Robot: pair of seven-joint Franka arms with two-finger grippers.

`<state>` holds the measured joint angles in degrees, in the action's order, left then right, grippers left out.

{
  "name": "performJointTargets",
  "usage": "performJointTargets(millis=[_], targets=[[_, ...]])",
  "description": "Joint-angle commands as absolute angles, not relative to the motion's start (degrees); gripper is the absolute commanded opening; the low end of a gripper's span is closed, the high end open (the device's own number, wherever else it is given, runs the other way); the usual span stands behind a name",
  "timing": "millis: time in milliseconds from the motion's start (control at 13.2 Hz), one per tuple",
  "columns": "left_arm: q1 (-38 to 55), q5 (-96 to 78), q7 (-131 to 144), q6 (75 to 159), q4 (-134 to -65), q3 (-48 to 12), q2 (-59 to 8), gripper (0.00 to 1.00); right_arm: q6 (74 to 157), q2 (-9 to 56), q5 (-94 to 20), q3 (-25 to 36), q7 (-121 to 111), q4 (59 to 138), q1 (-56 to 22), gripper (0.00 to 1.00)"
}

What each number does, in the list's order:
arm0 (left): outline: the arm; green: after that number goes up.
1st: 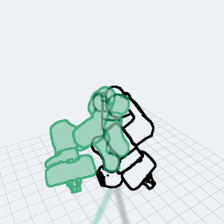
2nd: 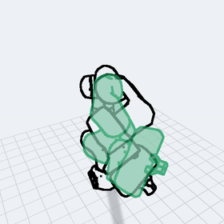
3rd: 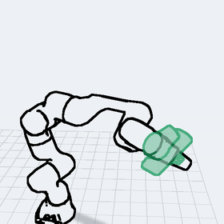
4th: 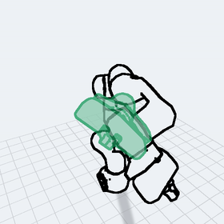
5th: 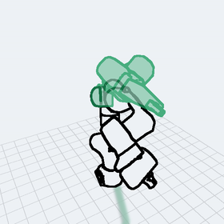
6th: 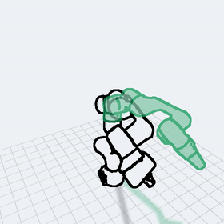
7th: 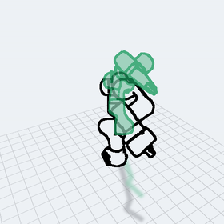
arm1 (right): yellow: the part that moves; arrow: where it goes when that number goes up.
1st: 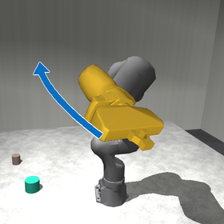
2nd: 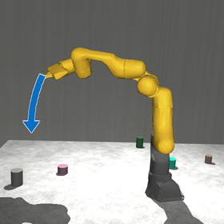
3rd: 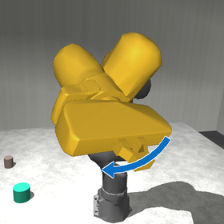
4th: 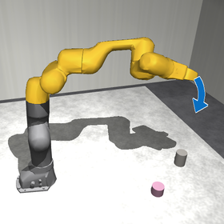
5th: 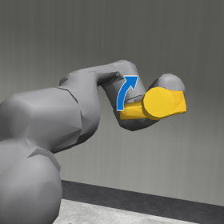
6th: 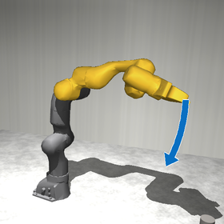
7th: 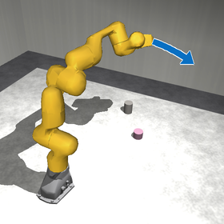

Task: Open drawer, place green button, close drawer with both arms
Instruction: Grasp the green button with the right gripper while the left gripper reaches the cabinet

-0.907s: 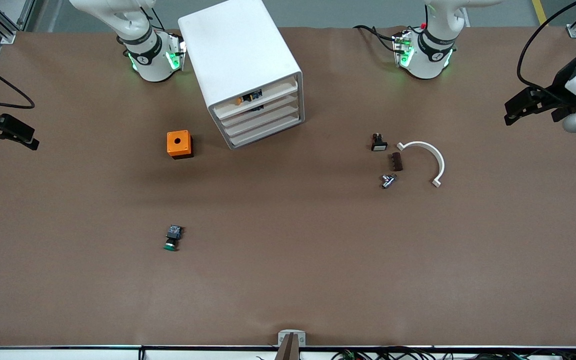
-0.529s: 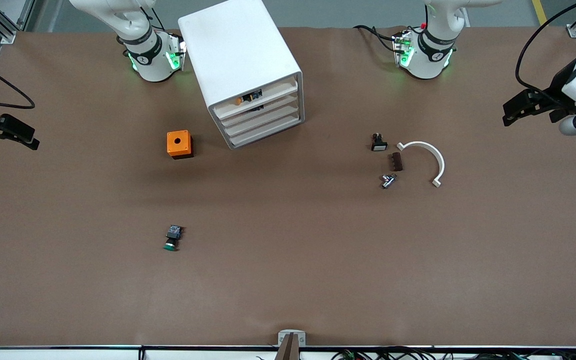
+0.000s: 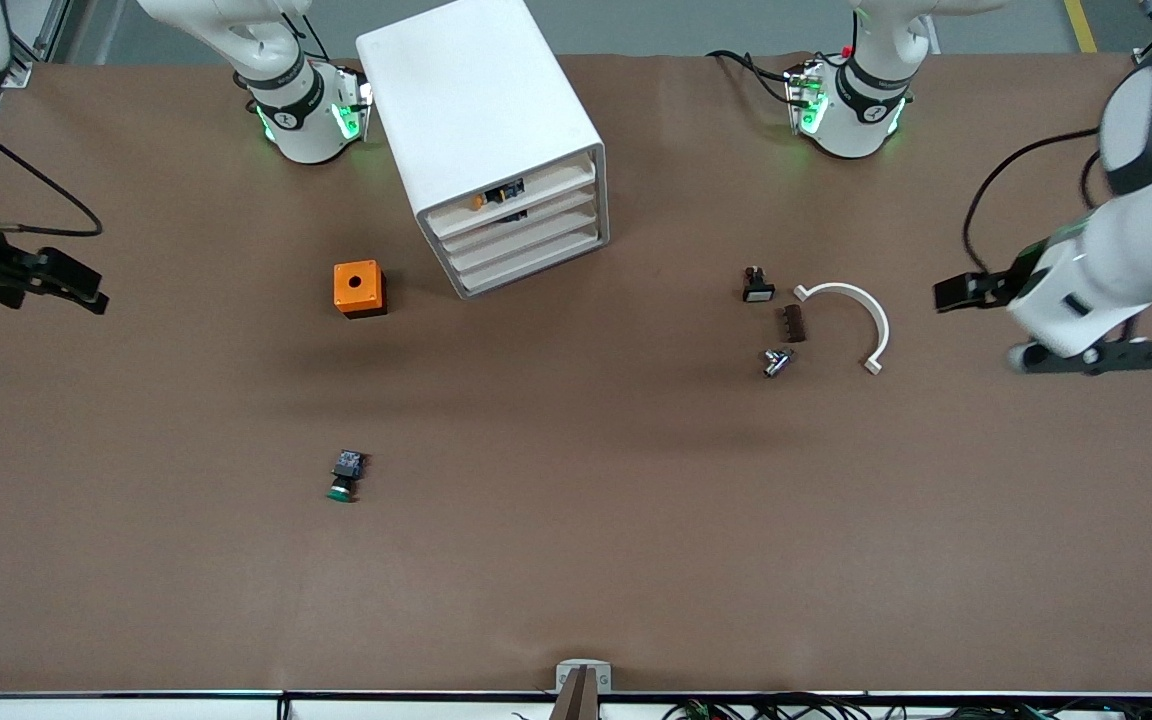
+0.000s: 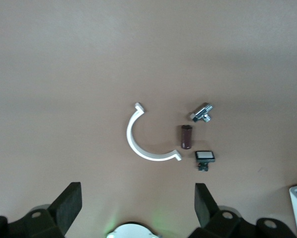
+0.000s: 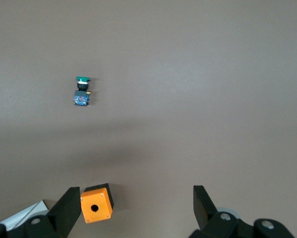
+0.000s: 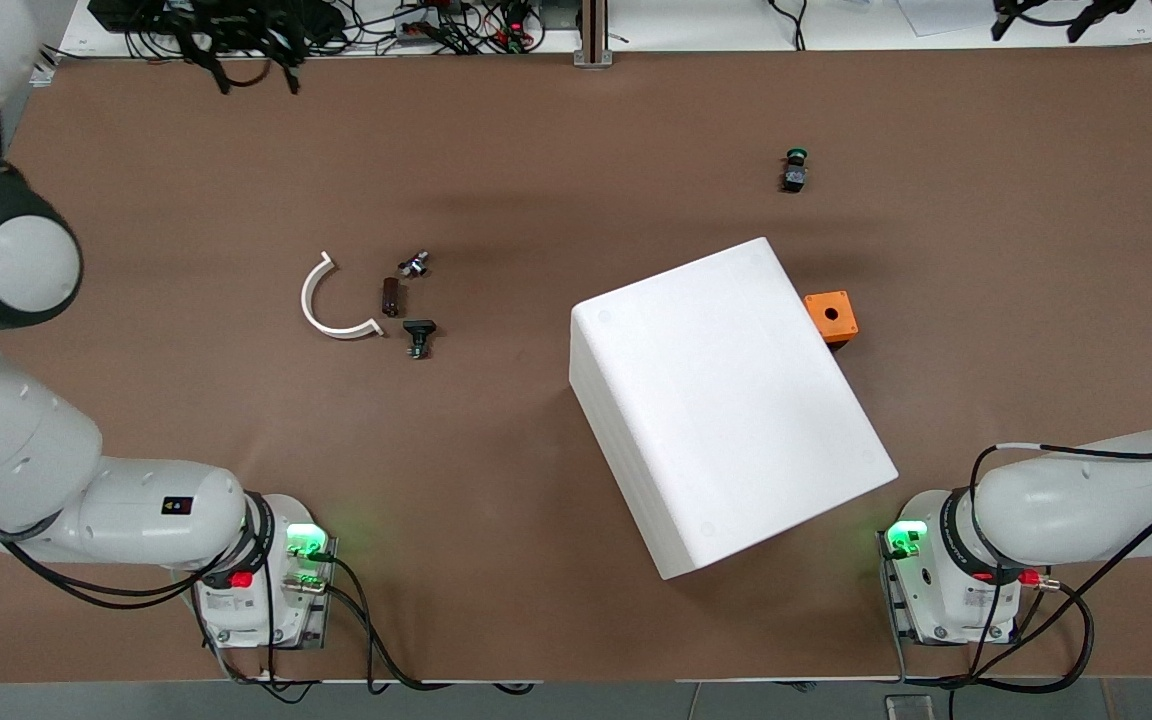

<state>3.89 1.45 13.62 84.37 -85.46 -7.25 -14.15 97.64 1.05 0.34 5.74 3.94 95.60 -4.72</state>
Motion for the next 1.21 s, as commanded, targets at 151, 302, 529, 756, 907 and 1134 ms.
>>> performJointTargets(millis=[151,302,529,756,907,1134], targets=[[7.4,-8.8,28.9,84.9,-78.3,-7.4,-23.8,1.0,104.0,7.3,0.1,5.9,13.2,97.5,-11.4,1.0],[7.5,-13.7,33.7,86.1,-78.3,-7.5,-26.1,1.0,107.6,11.1,0.0,5.9,16.7,97.6,-13.5,1.0],[10.4,-19.5,45.7,86.2,-78.4,-7.4,-29.1,1.0,114.1,18.3,-1.3,5.9,19.8,97.6,-15.7,1.0],[14.9,-19.9,66.5,86.9,-78.3,-7.4,-31.8,1.0,122.7,25.4,-5.3,5.9,20.0,97.6,-16.0,1.0],[17.2,-23.7,82.4,88.7,-78.4,-7.5,-34.2,1.0,129.1,30.2,-6.1,5.9,20.0,97.6,-16.7,1.0],[19.7,-26.6,95.2,88.8,-78.5,-7.5,-37.6,1.0,135.5,35.5,-7.7,5.9,20.0,97.6,-16.8,1.0]])
